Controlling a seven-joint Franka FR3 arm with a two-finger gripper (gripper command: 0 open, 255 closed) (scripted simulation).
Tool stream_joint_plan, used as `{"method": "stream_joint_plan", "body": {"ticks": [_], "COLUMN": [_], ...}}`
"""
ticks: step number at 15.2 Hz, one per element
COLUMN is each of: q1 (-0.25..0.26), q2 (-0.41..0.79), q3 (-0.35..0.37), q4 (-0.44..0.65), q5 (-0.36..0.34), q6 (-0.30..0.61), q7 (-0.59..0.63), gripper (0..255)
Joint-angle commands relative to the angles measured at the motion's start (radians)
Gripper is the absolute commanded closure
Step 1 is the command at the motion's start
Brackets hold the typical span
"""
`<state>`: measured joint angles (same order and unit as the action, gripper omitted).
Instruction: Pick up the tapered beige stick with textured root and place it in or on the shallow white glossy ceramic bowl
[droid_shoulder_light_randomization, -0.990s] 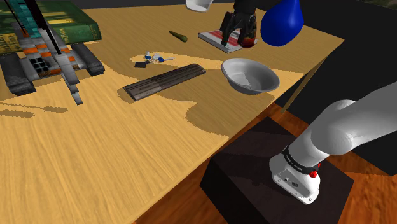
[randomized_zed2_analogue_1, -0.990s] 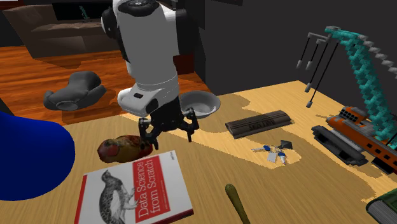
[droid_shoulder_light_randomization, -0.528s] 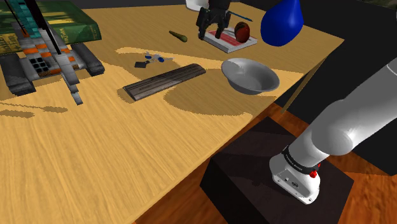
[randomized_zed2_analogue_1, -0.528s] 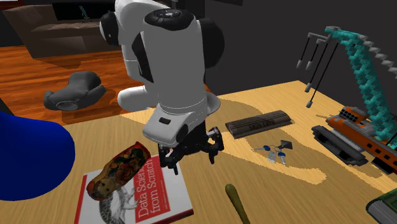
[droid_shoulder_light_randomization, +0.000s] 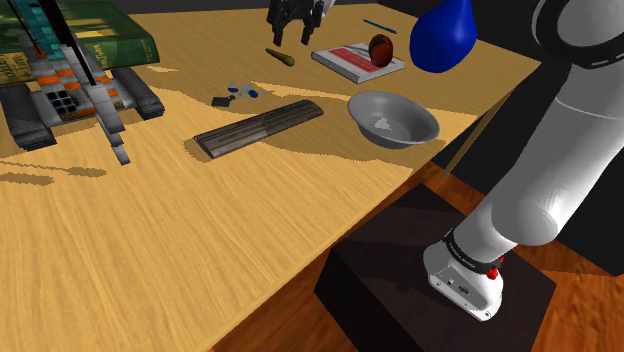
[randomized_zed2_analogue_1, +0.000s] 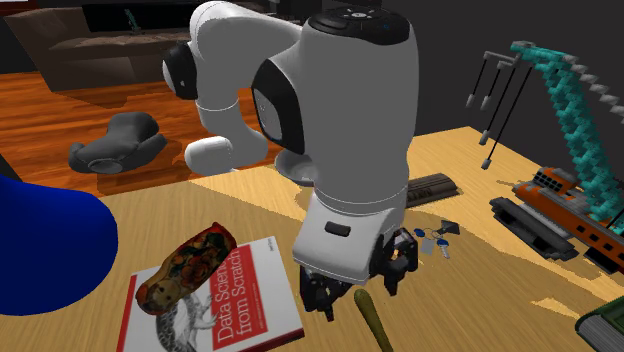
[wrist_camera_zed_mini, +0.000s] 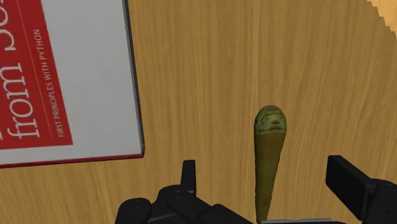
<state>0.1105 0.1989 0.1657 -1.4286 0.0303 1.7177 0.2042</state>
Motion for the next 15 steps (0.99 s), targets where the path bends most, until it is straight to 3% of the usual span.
{"method": "stream_joint_plan", "body": {"ticks": [1,2,9,15], "q1": [0.015,0.022,0.021,0.021], "q2": [0.081,0.110,0.103,0.103], "q3": [0.006,0.008,0.007,0.007], "q4": [0.114,0.158,0.053,0.046], "q5": [-0.019,-0.026,-0.024,-0.024], "q6": [-0.022,-0.033,0.065,0.073], "q7": [0.006,0.009,0.008,0.008], "gripper": [0,0,0,0]}}
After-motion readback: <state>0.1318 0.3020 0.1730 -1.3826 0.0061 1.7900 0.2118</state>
